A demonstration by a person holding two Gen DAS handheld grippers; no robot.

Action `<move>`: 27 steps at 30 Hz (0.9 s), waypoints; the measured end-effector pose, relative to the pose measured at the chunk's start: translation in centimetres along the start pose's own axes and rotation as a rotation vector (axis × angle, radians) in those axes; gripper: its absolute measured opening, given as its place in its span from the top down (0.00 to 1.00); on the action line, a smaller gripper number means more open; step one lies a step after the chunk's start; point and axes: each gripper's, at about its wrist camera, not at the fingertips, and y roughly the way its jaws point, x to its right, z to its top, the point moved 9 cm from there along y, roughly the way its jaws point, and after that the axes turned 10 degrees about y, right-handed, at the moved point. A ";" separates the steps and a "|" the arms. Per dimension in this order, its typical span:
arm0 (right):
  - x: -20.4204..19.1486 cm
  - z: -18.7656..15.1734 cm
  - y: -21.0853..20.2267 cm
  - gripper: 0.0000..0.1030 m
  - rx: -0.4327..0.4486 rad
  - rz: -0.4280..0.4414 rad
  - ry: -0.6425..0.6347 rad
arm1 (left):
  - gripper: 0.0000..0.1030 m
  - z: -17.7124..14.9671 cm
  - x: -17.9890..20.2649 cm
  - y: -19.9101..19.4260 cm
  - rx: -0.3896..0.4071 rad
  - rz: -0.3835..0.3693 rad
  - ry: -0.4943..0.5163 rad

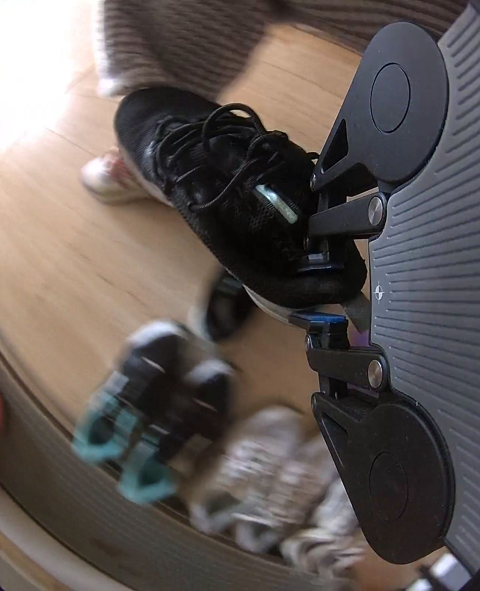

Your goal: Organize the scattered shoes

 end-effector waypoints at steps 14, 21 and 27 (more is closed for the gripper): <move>-6.7 -20.1 1.3 0.14 -0.259 0.000 -0.662 | 0.16 -10.0 -2.0 -2.3 0.144 0.266 -0.156; -8.7 -33.9 1.5 0.22 -0.527 0.005 -0.915 | 0.16 -16.3 -5.3 0.9 0.230 0.184 -0.470; -6.1 -34.7 3.9 0.33 -0.572 -0.113 -0.688 | 0.17 -18.3 -7.0 2.5 0.192 0.124 -0.577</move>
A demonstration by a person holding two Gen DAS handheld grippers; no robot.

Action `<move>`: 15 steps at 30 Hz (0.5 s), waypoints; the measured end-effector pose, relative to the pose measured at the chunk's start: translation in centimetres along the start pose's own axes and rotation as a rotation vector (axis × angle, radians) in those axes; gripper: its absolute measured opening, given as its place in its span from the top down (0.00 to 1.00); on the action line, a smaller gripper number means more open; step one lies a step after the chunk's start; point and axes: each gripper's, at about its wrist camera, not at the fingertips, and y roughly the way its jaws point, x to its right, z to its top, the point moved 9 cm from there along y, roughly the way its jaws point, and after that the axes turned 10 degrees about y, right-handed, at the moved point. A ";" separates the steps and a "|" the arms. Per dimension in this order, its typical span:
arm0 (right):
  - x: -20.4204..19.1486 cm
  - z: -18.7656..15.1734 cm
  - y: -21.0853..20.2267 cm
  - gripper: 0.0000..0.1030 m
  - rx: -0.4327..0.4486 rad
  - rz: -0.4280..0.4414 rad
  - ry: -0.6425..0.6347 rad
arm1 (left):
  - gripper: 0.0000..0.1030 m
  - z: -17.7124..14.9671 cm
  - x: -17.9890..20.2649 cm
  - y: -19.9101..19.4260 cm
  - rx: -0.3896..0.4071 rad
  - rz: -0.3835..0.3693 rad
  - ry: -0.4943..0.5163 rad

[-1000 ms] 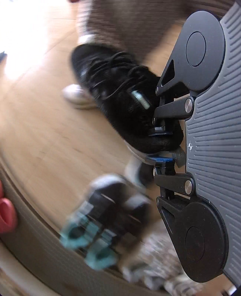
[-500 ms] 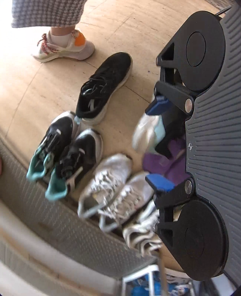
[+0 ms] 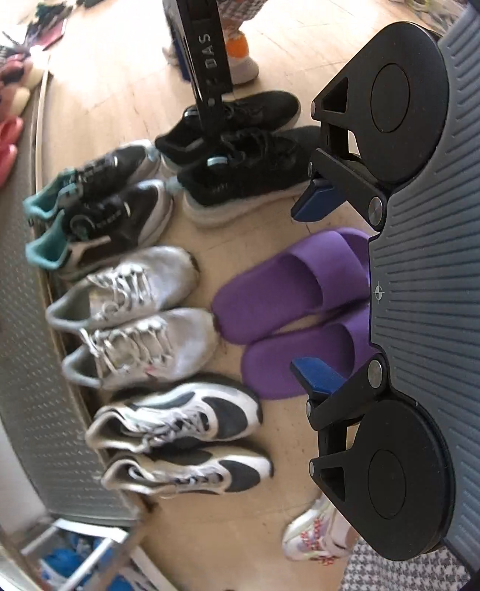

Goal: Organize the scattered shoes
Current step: 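Grasp the black sneaker with the right tool and align it beside its pair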

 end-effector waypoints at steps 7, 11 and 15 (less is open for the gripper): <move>1.9 -0.5 3.5 0.54 -0.076 -0.010 0.114 | 0.16 1.3 0.3 -0.1 0.009 -0.058 -0.038; 1.1 -0.1 6.8 0.53 -0.110 -0.013 0.090 | 0.16 1.6 0.9 0.1 0.005 -0.059 -0.029; 1.0 -0.1 9.3 0.54 -0.135 -0.035 0.078 | 0.16 1.5 1.0 0.9 -0.015 -0.029 -0.011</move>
